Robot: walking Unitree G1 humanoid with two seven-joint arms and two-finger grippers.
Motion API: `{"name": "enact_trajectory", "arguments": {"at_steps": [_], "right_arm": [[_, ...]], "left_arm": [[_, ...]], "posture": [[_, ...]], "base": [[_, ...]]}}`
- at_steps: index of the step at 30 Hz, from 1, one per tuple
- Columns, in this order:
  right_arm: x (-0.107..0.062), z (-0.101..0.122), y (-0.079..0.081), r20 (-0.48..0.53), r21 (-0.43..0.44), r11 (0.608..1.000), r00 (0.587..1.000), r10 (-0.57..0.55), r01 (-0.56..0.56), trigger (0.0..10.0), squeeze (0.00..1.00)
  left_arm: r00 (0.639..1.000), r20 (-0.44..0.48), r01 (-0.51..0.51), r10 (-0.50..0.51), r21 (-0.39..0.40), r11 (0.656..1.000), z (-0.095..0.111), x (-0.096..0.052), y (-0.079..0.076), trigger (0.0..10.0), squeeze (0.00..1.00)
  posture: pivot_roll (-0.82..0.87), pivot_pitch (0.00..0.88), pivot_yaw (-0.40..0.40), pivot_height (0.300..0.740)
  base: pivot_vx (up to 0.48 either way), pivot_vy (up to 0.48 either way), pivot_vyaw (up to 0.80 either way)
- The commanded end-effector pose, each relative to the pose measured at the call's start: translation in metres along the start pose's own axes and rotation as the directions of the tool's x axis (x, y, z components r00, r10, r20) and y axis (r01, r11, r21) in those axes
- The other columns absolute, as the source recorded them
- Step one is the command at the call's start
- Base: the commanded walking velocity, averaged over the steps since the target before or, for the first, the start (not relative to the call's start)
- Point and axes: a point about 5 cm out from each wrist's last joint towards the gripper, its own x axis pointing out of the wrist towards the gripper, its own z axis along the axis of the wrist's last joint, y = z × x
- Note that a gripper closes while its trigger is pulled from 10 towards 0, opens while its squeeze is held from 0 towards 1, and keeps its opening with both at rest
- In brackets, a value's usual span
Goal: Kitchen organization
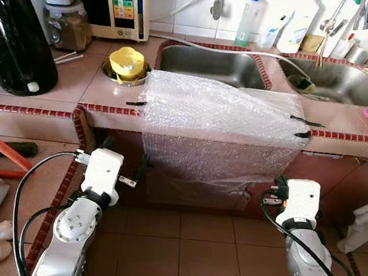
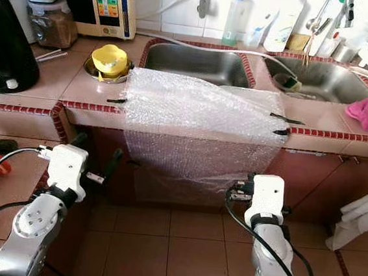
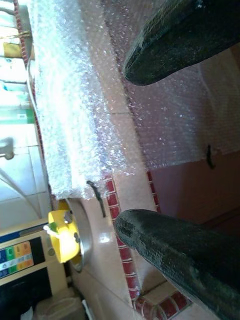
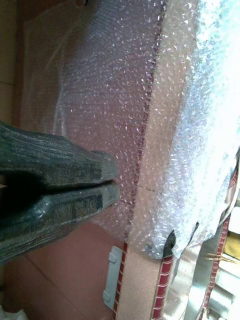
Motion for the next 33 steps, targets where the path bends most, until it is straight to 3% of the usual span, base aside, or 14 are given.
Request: {"name": "enact_trajectory", "arguments": {"at_steps": [1, 19, 33], "right_arm": [[0.001, 0.007, -0.002, 0.018, -0.015, 1.000, 1.000, 0.000, 0.000, 10.0, 0.00], [0.006, 0.023, 0.004, 0.050, -0.011, 1.000, 0.999, 0.018, -0.018, 10.0, 0.00], [0.009, 0.032, 0.010, 0.074, -0.007, 0.999, 0.996, 0.047, -0.047, 10.0, 0.00]], "left_arm": [[1.000, -0.010, -0.007, 0.007, -0.002, 1.000, -0.001, 0.001, 0.002, 10.0, 0.00], [0.998, -0.038, -0.045, 0.045, 0.000, 0.999, -0.002, 0.003, 0.005, 10.0, 0.00], [0.989, -0.009, -0.148, 0.148, 0.002, 0.989, 0.000, 0.007, 0.016, 10.0, 0.00]], "posture": [[0.05, 0.000, -0.020, 0.740], [0.05, 0.000, -0.024, 0.740], [0.06, 0.000, -0.021, 0.740]], "base": [[0.000, -0.480, 0.00], [0.000, -0.477, 0.00], [0.000, 0.000, 0.00]]}}
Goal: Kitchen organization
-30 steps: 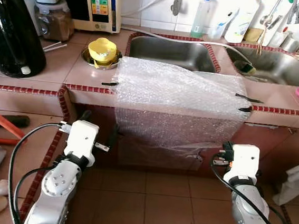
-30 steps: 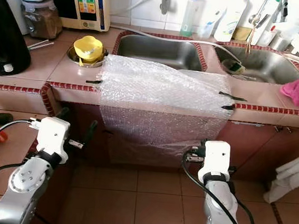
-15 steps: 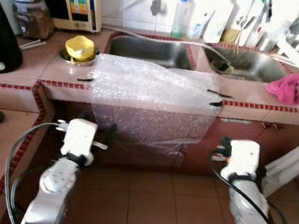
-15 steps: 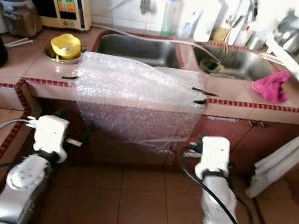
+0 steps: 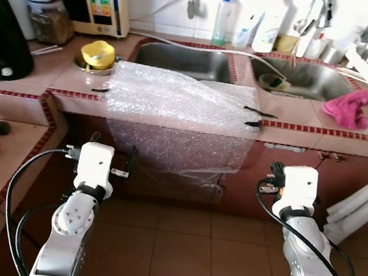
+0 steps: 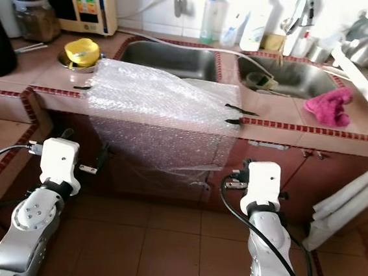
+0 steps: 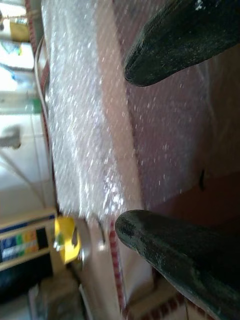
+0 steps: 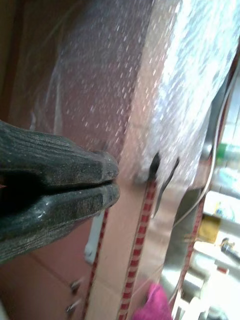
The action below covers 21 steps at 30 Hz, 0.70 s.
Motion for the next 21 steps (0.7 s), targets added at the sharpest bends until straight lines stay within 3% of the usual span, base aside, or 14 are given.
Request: {"name": "enact_trajectory", "arguments": {"at_steps": [1, 14, 21], "right_arm": [[0.003, 0.006, 0.000, 0.017, 0.007, 1.000, 1.000, 0.006, -0.006, 10.0, 0.00], [0.007, 0.011, 0.005, 0.034, -0.002, 0.999, 0.999, 0.032, -0.032, 10.0, 0.00], [0.008, 0.016, 0.006, 0.062, 0.005, 0.999, 0.997, 0.041, -0.042, 10.0, 0.00]], "left_arm": [[1.000, 0.003, -0.014, 0.013, 0.022, 1.000, 0.000, 0.002, 0.003, 10.0, 0.00], [1.000, -0.002, -0.006, 0.006, -0.017, 1.000, -0.001, 0.003, 0.004, 10.0, 0.00], [1.000, 0.001, 0.005, -0.005, -0.023, 1.000, -0.001, 0.002, 0.003, 10.0, 0.00]], "posture": [[0.06, 0.000, -0.021, 0.740], [0.06, 0.000, -0.024, 0.740], [0.06, 0.000, -0.019, 0.740]], "base": [[0.000, 0.000, 0.00], [0.000, 0.000, 0.00], [0.323, 0.000, 0.00]]}}
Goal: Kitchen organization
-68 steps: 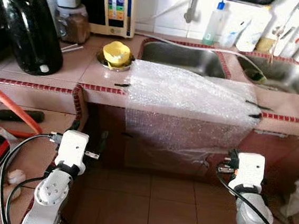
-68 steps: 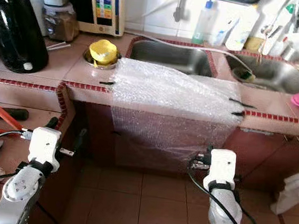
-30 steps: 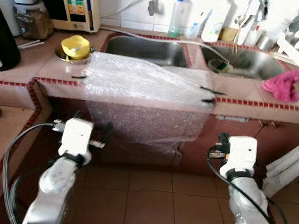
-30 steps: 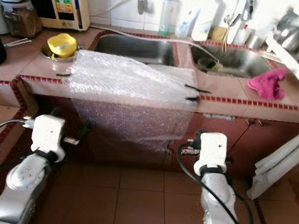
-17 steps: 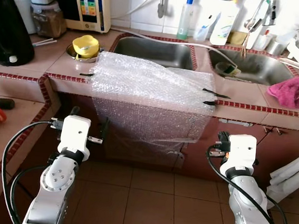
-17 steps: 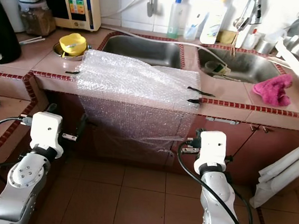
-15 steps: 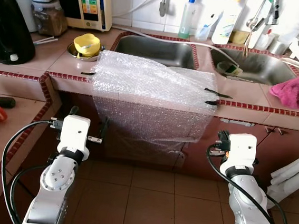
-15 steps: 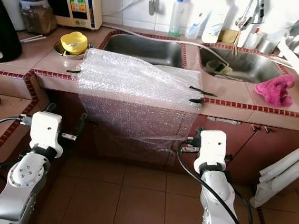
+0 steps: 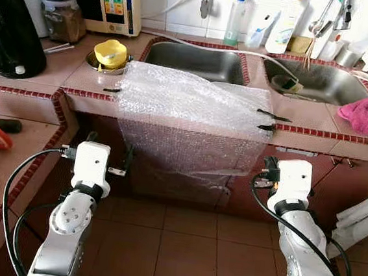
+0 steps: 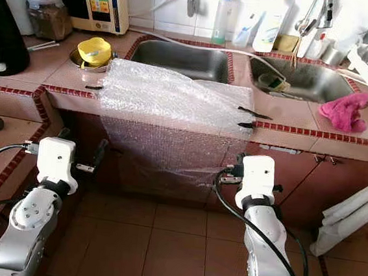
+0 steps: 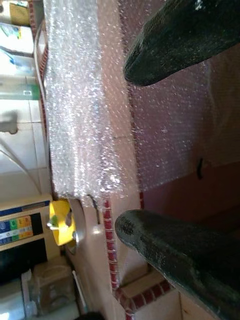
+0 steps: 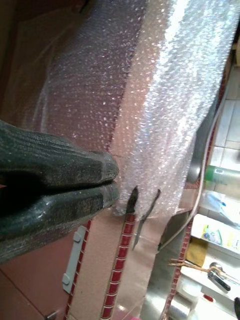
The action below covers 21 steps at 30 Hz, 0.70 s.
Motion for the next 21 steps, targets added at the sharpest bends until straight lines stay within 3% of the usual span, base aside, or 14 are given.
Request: {"name": "enact_trajectory", "arguments": {"at_steps": [1, 21], "right_arm": [[0.001, 0.010, -0.001, 0.045, -0.006, 1.000, 0.999, 0.008, -0.007, 10.0, 0.00], [0.000, 0.022, 0.002, 0.102, -0.053, 0.998, 0.994, 0.046, -0.041, 10.0, 0.00]], "left_arm": [[1.000, 0.009, 0.006, -0.006, 0.000, 1.000, 0.002, 0.001, 0.001, 10.0, 0.00], [0.999, 0.044, 0.009, -0.008, -0.014, 1.000, 0.009, 0.001, -0.003, 10.0, 0.00]], "posture": [[0.06, 0.000, -0.019, 0.740], [0.06, 0.000, -0.026, 0.740]], "base": [[0.352, 0.000, 0.00], [0.378, 0.000, 0.00]]}}
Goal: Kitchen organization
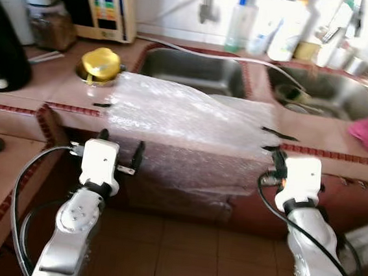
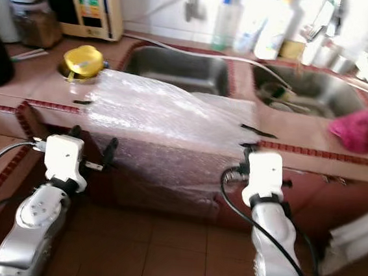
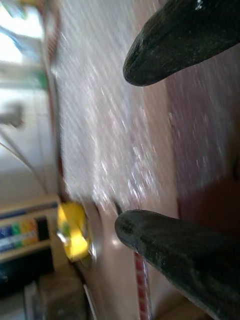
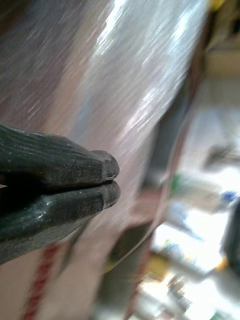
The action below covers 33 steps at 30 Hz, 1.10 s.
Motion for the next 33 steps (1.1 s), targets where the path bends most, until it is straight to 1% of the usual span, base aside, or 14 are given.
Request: {"name": "enact_trajectory", "arguments": {"at_steps": [1, 4, 6, 9, 11, 16, 19, 21, 24, 25, 28, 32, 33], "right_arm": [[-0.005, -0.001, -0.012, -0.009, -0.024, 0.999, 1.000, -0.029, 0.029, 10.0, 0.00], [-0.006, -0.002, -0.011, -0.007, -0.038, 0.999, 1.000, -0.017, 0.017, 10.0, 0.00], [-0.007, -0.002, -0.010, -0.008, -0.041, 0.999, 1.000, -0.015, 0.015, 10.0, 0.00], [-0.007, -0.002, -0.009, -0.006, -0.046, 0.999, 1.000, -0.011, 0.011, 10.0, 0.00], [-0.008, -0.001, -0.008, -0.003, -0.051, 0.999, 1.000, -0.009, 0.008, 10.0, 0.00], [-0.008, -0.002, -0.009, -0.004, -0.057, 0.998, 1.000, -0.008, 0.008, 10.0, 0.00], [-0.009, -0.002, -0.009, -0.005, -0.058, 0.998, 1.000, -0.011, 0.011, 10.0, 0.00], [-0.009, -0.002, -0.010, -0.005, -0.054, 0.998, 1.000, -0.017, 0.017, 10.0, 0.00], [-0.009, -0.001, -0.010, -0.007, -0.031, 0.999, 1.000, -0.028, 0.028, 10.0, 0.00], [-0.009, -0.001, -0.010, -0.012, 0.002, 0.999, 0.999, -0.041, 0.041, 10.0, 0.00], [-0.008, 0.001, -0.008, -0.021, 0.064, 0.996, 0.998, -0.057, 0.058, 10.0, 0.00], [-0.008, -0.003, -0.004, -0.030, 0.071, 0.996, 0.998, -0.054, 0.056, 10.0, 0.00], [-0.009, -0.006, -0.002, -0.041, 0.085, 0.994, 0.997, -0.059, 0.063, 10.0, 0.00]], "left_arm": [[0.999, 0.046, 0.027, -0.027, -0.012, 1.000, 0.010, 0.003, -0.010, 10.0, 0.00], [0.999, 0.049, 0.020, -0.020, -0.002, 1.000, 0.011, 0.003, -0.010, 10.0, 0.00], [0.998, 0.057, 0.033, -0.032, -0.016, 0.999, 0.012, 0.003, -0.011, 10.0, 0.00], [0.997, 0.061, 0.037, -0.037, -0.009, 0.999, 0.013, 0.002, -0.012, 10.0, 0.00], [0.998, 0.055, 0.041, -0.040, -0.020, 0.999, 0.012, 0.002, -0.013, 10.0, 0.00], [0.998, 0.055, 0.039, -0.038, -0.016, 0.999, 0.012, 0.002, -0.013, 10.0, 0.00], [0.997, 0.058, 0.045, -0.043, -0.027, 0.999, 0.013, 0.001, -0.014, 10.0, 0.00], [0.997, 0.061, 0.043, -0.042, -0.010, 0.999, 0.013, 0.002, -0.015, 10.0, 0.00], [0.996, 0.082, 0.041, -0.043, 0.024, 0.999, 0.017, 0.002, -0.015, 10.0, 0.00], [0.995, 0.095, 0.041, -0.044, 0.034, 0.999, 0.020, 0.002, -0.015, 10.0, 0.00], [0.993, 0.117, 0.027, -0.032, 0.041, 0.999, 0.026, 0.004, -0.013, 10.0, 0.00], [0.992, 0.123, 0.017, -0.022, 0.044, 0.999, 0.028, 0.005, -0.011, 10.0, 0.00], [0.993, 0.121, 0.014, -0.020, 0.049, 0.999, 0.028, 0.005, -0.009, 10.0, 0.00]], "posture": [[0.06, 0.000, -0.027, 0.740], [0.06, 0.000, -0.028, 0.740], [0.06, 0.000, -0.030, 0.740], [0.06, 0.000, -0.030, 0.740], [0.06, 0.000, -0.029, 0.740], [0.05, 0.000, -0.029, 0.740], [0.05, 0.000, -0.028, 0.740], [0.05, 0.000, -0.027, 0.740], [0.05, 0.000, -0.028, 0.740], [0.06, 0.000, -0.029, 0.740], [0.06, 0.000, -0.026, 0.740], [0.07, 0.000, -0.019, 0.740], [0.08, 0.000, -0.013, 0.740]], "base": [[0.356, 0.000, 0.00], [0.334, 0.000, 0.00], [0.311, 0.000, 0.00], [0.340, 0.000, 0.00], [0.356, 0.000, 0.00], [0.376, 0.000, 0.00], [0.385, 0.000, 0.00], [0.311, 0.000, 0.00], [0.000, 0.000, 0.00], [0.000, 0.000, 0.00], [0.000, 0.000, 0.00], [0.000, 0.000, 0.00], [0.000, 0.000, 0.00]]}}
